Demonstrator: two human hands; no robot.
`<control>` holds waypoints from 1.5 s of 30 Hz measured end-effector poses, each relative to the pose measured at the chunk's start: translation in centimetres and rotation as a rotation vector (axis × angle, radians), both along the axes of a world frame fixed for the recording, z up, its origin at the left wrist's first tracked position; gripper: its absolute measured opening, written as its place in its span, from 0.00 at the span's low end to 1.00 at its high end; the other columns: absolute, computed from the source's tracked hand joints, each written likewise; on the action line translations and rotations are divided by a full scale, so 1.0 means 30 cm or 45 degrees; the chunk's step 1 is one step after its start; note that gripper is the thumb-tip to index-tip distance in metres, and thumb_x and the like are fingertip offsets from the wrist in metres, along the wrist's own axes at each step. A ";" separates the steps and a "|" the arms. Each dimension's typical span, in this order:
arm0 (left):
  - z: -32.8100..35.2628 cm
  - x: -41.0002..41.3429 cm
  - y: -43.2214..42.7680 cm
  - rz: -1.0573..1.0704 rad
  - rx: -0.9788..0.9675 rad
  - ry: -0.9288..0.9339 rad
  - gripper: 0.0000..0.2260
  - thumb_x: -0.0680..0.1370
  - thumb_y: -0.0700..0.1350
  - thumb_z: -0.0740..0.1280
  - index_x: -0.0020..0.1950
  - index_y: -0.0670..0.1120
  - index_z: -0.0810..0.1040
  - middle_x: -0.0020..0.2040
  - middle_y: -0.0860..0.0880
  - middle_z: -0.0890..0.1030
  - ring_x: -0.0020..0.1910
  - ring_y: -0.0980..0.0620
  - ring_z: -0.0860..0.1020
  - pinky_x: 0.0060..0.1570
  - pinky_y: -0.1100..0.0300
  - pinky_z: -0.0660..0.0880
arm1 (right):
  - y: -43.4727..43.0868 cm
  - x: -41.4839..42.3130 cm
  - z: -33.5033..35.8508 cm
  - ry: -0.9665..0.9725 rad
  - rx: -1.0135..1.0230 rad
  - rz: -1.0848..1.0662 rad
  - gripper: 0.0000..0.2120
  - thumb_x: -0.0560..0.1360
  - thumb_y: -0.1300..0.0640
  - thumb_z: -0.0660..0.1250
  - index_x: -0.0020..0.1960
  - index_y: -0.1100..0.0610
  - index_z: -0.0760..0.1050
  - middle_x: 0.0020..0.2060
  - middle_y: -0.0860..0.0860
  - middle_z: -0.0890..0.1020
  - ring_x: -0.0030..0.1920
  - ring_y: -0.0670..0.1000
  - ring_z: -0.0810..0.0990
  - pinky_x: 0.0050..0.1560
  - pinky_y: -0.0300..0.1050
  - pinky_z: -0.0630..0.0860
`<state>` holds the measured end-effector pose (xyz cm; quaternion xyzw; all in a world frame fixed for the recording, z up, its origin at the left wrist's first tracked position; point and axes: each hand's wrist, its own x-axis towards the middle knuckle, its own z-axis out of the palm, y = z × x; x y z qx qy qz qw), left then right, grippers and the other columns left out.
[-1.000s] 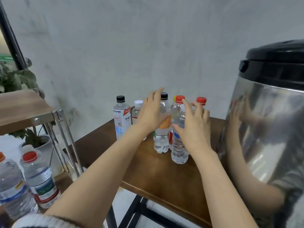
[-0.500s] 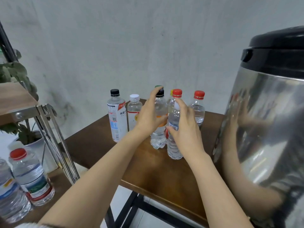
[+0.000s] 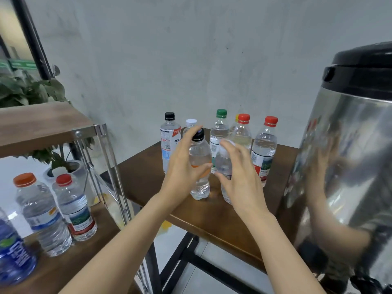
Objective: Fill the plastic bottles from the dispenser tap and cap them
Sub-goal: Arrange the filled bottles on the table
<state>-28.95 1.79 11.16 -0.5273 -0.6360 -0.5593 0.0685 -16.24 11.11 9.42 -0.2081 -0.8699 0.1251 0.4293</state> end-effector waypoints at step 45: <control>-0.365 -0.322 -1.265 1.177 -0.064 -0.311 0.38 0.67 0.33 0.78 0.68 0.62 0.66 0.59 0.64 0.76 0.54 0.72 0.74 0.50 0.80 0.67 | -1.044 -0.728 -0.338 -0.367 -0.474 1.236 0.38 0.73 0.60 0.75 0.75 0.45 0.59 0.71 0.46 0.66 0.64 0.34 0.60 0.56 0.20 0.58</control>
